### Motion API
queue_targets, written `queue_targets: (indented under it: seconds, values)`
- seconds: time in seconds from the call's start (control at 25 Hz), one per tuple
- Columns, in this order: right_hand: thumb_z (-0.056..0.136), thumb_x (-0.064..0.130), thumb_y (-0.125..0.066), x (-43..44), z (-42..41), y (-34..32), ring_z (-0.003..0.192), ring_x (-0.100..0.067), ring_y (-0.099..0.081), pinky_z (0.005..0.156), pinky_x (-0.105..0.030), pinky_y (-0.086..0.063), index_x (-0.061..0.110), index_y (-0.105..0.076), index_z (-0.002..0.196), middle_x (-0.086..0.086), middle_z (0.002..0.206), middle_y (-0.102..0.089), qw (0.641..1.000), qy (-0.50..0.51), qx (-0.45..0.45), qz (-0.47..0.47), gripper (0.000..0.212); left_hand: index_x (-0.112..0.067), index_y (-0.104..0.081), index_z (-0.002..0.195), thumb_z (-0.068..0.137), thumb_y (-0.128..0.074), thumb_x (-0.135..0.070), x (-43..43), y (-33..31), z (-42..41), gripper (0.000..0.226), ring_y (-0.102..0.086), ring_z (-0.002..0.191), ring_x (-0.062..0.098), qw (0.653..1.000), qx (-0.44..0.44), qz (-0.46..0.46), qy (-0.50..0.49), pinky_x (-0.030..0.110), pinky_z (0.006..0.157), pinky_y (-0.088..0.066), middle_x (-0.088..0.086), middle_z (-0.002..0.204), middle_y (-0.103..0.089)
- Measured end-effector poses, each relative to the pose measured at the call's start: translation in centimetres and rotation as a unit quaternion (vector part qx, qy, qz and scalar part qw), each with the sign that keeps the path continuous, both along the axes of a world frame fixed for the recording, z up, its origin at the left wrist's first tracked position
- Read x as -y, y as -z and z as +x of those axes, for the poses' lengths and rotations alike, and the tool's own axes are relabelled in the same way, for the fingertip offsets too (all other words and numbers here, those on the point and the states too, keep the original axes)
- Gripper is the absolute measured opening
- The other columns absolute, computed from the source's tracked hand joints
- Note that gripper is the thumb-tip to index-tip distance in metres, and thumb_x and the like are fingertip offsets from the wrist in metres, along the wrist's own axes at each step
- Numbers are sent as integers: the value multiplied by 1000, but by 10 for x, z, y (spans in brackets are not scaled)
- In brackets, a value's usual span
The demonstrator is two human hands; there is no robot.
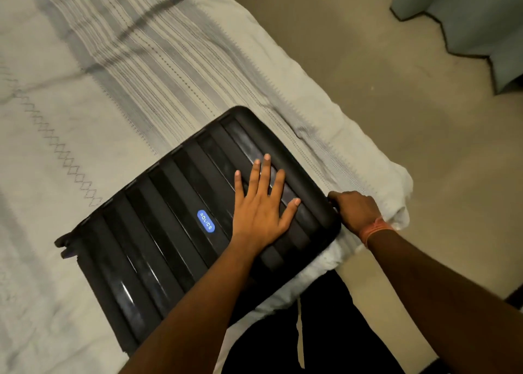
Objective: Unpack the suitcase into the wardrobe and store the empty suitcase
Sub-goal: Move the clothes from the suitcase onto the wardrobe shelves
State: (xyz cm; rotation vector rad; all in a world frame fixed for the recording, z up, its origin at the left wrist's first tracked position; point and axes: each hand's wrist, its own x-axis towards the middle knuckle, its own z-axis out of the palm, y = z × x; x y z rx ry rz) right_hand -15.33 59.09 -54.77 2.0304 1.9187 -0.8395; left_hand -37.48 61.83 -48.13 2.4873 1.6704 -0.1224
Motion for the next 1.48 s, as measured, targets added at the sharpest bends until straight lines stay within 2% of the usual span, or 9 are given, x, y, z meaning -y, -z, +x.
queue_targets:
  seconds: [0.12, 0.36, 0.56, 0.8, 0.96, 1.12, 1.28, 1.4, 1.48]
  values:
    - [89, 17, -44, 42, 0, -8, 96, -31, -61, 71, -34, -35, 30, -60, 98, -6, 100, -66, 997, 69, 36, 7, 23, -21, -38, 143, 93, -29, -63, 12, 1, -6, 66, -10, 147, 24, 1000, 17, 7, 15, 54, 117, -7, 9, 159, -13]
    - [95, 20, -45, 114, -52, 1, 93, -41, -60, 65, -35, -39, 10, -65, 100, -24, 97, -66, 982, 183, -32, 27, 22, -20, -38, 144, 92, -32, -62, 76, 6, -42, 67, -12, 147, 26, 995, 46, 25, 82, 46, 119, -11, 9, 159, -13]
    - [97, 24, -46, 164, -139, -3, 102, -40, -59, 81, -40, -46, 4, -60, 109, -25, 107, -63, 986, 148, -78, -14, 27, -18, -37, 144, 89, -36, -67, 111, 8, -75, 74, -10, 147, 28, 992, 14, 23, 124, 46, 119, -10, 7, 159, -15]
    - [95, 12, -43, 191, -177, -9, 99, -39, -59, 79, -39, -47, 3, -60, 106, -23, 105, -63, 987, 111, -114, -7, 21, -19, -37, 143, 92, -35, -62, 149, 6, -127, 67, -13, 147, 25, 995, 11, 24, 95, 40, 119, -9, 4, 159, -17]
    - [92, 5, -45, 198, -191, -16, 95, -39, -59, 75, -38, -46, 1, -59, 103, -24, 103, -62, 992, 62, -106, -1, 19, -20, -40, 143, 94, -32, -60, 177, 5, -151, 63, -16, 146, 26, 999, -3, 41, 30, 41, 118, -12, 5, 158, -21]
    - [94, 7, -43, 213, -242, -36, 106, -37, -57, 85, -38, -46, 2, -57, 113, -22, 114, -60, 994, -5, -105, -40, 24, -22, -37, 144, 93, -32, -61, 204, 7, -177, 63, -15, 146, 27, 999, -16, 40, -10, 45, 118, -15, 5, 158, -18]
    - [94, 7, -46, 233, -310, -38, 111, -32, -56, 90, -36, -45, 3, -55, 118, -19, 121, -58, 988, -57, -121, -79, 26, -28, -36, 144, 88, -28, -71, 238, 8, -232, 71, -12, 147, 26, 992, -28, 26, -124, 46, 117, -13, 4, 159, -16]
    - [93, 7, -48, 252, -354, -34, 114, -30, -55, 93, -33, -44, 3, -52, 122, -17, 122, -58, 985, -57, -128, -97, 29, -29, -34, 145, 87, -26, -73, 260, 9, -264, 73, -11, 147, 27, 981, 5, 32, -194, 47, 116, -12, 4, 159, -16]
    - [92, 7, -49, 264, -386, -31, 114, -30, -56, 92, -32, -44, 4, -53, 120, -17, 121, -60, 986, -22, -136, -98, 29, -27, -34, 146, 94, -21, -62, 275, 12, -287, 64, -17, 146, 26, 952, 75, 36, -296, 43, 116, -15, 5, 158, -19]
